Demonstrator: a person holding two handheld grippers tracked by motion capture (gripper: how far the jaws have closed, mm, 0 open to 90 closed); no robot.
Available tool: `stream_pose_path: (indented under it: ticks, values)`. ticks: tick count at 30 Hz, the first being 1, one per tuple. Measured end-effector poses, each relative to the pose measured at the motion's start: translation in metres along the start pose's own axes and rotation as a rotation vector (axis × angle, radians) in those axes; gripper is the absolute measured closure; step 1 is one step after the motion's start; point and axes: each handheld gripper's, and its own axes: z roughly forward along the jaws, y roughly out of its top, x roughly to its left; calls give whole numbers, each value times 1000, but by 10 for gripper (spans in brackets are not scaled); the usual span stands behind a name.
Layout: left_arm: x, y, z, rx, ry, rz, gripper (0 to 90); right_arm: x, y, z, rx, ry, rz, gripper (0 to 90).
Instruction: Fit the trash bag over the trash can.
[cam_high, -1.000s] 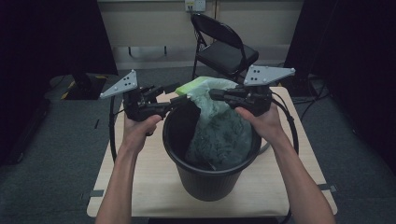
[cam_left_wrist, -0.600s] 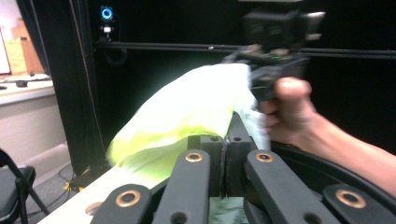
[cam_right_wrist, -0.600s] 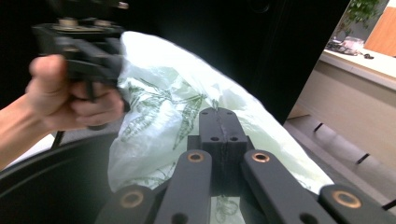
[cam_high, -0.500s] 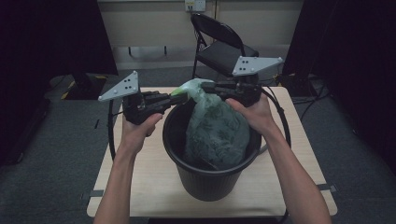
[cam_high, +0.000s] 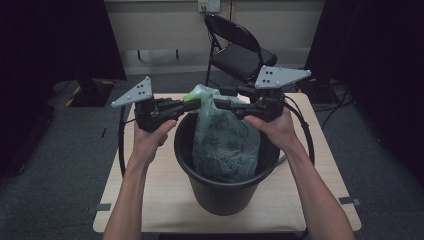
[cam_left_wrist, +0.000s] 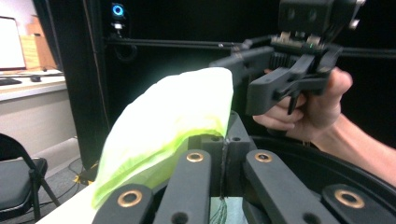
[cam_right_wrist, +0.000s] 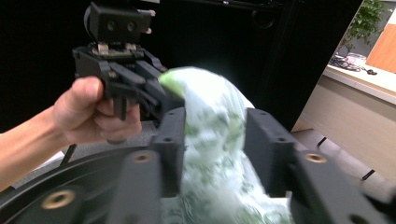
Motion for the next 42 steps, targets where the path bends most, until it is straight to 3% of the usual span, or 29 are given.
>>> stream_pose_path:
  ticks: [4,8,11,17,22,27,31,36,42]
  values:
    - [-5,1,8,30,-25,25,900,4,4,5,7,24,-8,600]
    - [-7,0,8,34,-36,35,887,4,4,7,-2,67,-9,900]
    - [-6,-3,3,23,-27,24,788,4,2,6,-13,41,-7,900]
    - [-2,-9,-10,-12,-5,-10,763,-2,-4,-3,-19,16,14,900]
    - [-3,-8,-6,-9,-12,0,775,-3,-10,-5,-19,14,28,900]
    - [-10,-6,-2,-6,-41,16,733,-4,-9,-5,-18,6,33,900]
    - [-11,-5,1,3,-39,21,710,-5,-10,-6,-20,2,33,900]
    - [-7,-7,4,11,-15,15,801,-2,-9,-9,-23,8,27,900]
    - [-7,-8,6,11,-27,18,796,-1,-8,-10,-27,10,25,900]
